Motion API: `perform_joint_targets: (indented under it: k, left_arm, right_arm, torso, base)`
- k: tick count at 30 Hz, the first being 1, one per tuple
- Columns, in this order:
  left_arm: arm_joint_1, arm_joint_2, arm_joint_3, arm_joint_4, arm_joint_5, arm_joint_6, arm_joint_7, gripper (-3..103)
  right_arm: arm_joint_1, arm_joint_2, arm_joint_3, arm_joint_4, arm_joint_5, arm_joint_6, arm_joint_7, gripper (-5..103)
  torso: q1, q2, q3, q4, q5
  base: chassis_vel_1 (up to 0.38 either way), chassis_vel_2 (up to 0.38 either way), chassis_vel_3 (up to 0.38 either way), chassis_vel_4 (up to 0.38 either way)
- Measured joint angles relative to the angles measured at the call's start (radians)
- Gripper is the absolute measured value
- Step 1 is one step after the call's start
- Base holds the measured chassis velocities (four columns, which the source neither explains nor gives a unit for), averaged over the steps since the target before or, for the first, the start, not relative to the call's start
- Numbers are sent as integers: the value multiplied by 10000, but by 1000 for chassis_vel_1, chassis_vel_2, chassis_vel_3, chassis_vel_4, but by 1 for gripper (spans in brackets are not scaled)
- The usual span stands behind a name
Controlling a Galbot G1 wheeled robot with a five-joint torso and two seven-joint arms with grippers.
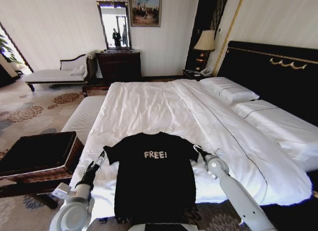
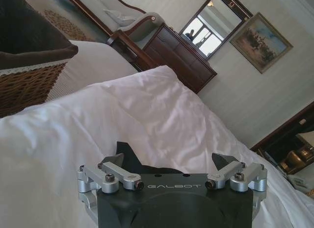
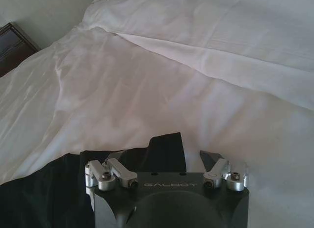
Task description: Fold the clothes on the bed and place them into the basket.
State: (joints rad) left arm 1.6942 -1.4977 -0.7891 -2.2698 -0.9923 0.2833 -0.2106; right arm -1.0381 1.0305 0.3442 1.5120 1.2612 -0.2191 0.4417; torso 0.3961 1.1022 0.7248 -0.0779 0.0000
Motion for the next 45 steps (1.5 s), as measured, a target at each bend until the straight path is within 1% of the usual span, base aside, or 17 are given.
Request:
perform_joint_targets:
  k: [1, 3, 5, 6, 9, 11, 12, 14, 19, 21, 23, 24, 34, 39, 42, 45]
  left_arm:
    - [-2, -19, 23, -10, -38, 0, -6, 100]
    - [0, -27, 33, -30, -70, 4, -13, 100]
    - [33, -46, 42, -162, -209, 54, -53, 100]
    - [33, -46, 42, -162, -209, 54, -53, 100]
    - [86, -36, 26, -217, -251, 75, -68, 100]
    - [97, -31, 23, -217, -252, 75, -70, 100]
    - [137, -25, 25, -224, -253, 75, -75, 100]
    - [160, -25, 36, -235, -254, 76, -76, 100]
    - [148, -54, 106, -211, -207, 76, -76, 100]
    - [140, -56, 115, -198, -185, 76, -76, 100]
    - [130, -59, 126, -183, -100, 76, -74, 100]
    - [130, -60, 129, -175, -62, 76, -72, 100]
    - [85, -93, 145, -50, 5, 64, -61, 100]
    - [-13, -117, 103, 77, 10, 58, -58, 100]
    - [-252, -106, -190, 340, -137, 56, -63, 100]
    - [-462, -38, -413, 587, -258, 67, -108, 100]
  right_arm:
    - [1, -1, -6, -16, -11, 29, -16, 79]
    - [1, -6, -11, -23, -14, 34, -23, 79]
    - [24, -36, -32, -59, -36, 42, -60, 68]
    - [24, -36, -32, -59, -36, 42, -60, 68]
    - [102, -32, -63, -113, -70, 56, -77, 51]
    - [115, -28, -68, -121, -75, 59, -77, 51]
    - [144, -11, -81, -146, -95, 73, -79, 40]
    - [156, 0, -88, -166, -121, 88, -79, 40]
    - [148, 23, -100, -207, -258, 236, -81, 14]
    - [138, 24, -100, -212, -287, 286, -81, 14]
    - [121, 23, -97, -224, -321, 375, -81, 3]
    - [111, 23, -88, -226, -335, 412, -81, 1]
    - [37, 58, -76, -36, -587, 669, -200, 0]
    - [-146, 102, -303, 784, -864, 719, -206, 0]
    - [-166, 265, -653, 1453, -1003, 724, -206, 0]
    - [-85, 424, -882, 1689, -1069, 731, -207, 0]
  torso:
    - [0, 0, 0, 0, -1]
    - [0, 0, 0, 1, -1]
    - [0, 0, 0, 0, 0]
    - [0, 0, 0, 0, 0]
    - [0, 0, 0, 0, 0]
    - [0, 0, 0, 1, 0]
    - [0, 0, 0, 1, 0]
    - [0, 0, 0, 2, 0]
    - [0, -1, 0, 1, 0]
    - [0, -1, 0, 1, 0]
    - [0, 0, 0, 1, 0]
    - [0, 0, 0, 1, 0]
    - [0, 0, 0, 1, 0]
    - [0, 0, 0, 0, -1]
    - [-1, 0, 0, 1, -3]
    - [0, 0, 0, 2, -1]
  base:
    - [0, 0, 0, 0]
    - [0, 0, 0, 0]
    - [0, 0, 0, 0]
    - [0, 0, 0, 0]
    - [0, 0, 0, 0]
    - [0, 0, 0, 0]
    - [0, 0, 0, 0]
    - [0, 0, 0, 0]
    - [0, 0, 0, 0]
    - [0, 0, 0, 0]
    - [0, 0, 0, 0]
    - [0, 0, 0, 0]
    - [0, 0, 0, 0]
    - [0, 0, 0, 0]
    - [0, 0, 0, 0]
    - [0, 0, 0, 0]
